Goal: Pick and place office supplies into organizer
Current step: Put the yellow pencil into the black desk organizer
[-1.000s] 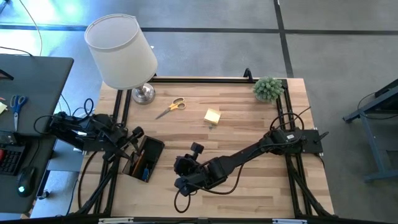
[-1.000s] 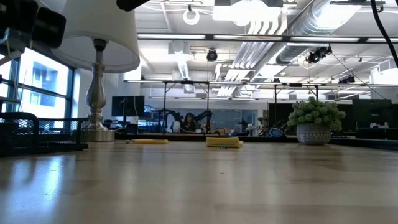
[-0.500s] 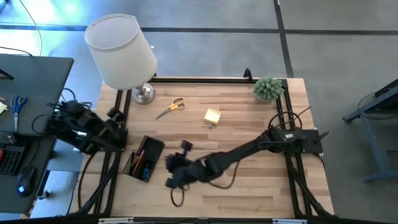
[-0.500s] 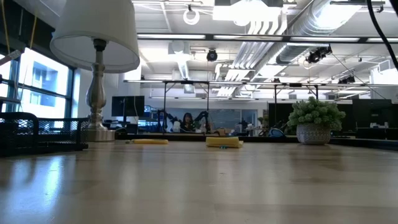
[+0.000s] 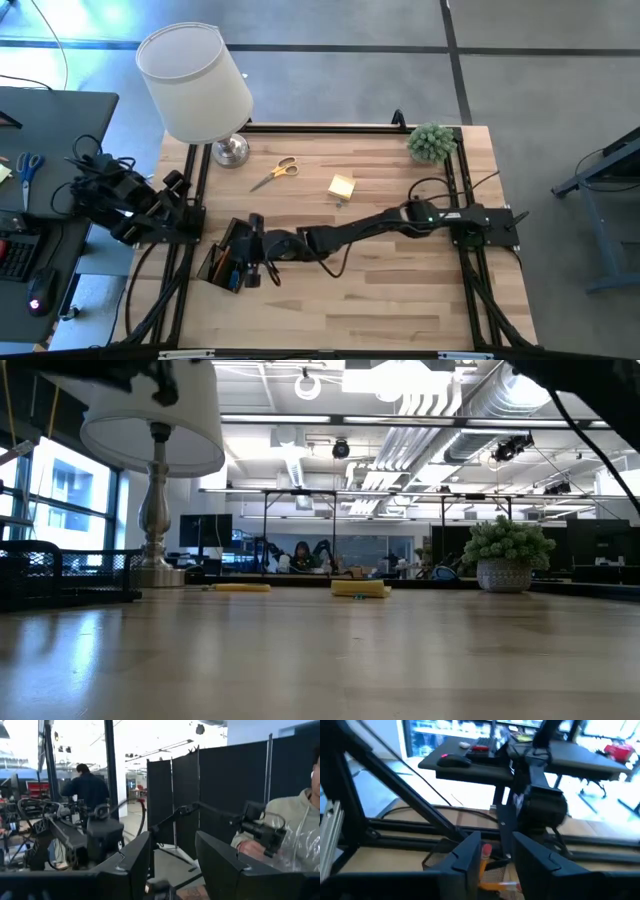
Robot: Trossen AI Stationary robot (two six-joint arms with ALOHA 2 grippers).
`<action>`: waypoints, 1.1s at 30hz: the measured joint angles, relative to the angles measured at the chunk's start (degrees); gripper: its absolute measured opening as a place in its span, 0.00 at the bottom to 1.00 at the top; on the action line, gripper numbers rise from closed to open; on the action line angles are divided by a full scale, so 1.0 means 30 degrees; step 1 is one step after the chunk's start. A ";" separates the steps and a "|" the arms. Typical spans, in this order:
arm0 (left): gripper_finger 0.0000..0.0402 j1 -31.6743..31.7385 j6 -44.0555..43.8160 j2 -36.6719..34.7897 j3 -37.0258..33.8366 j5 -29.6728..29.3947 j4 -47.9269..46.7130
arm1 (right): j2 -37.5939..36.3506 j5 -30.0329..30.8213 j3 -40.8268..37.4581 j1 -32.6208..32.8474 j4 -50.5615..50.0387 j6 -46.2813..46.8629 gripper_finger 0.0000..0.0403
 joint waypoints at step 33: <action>0.36 0.0000 -0.0161 0.0007 0.0428 -0.0651 -0.1156 | 0.1915 -0.0517 -0.0022 -0.0252 0.4529 -0.1000 0.23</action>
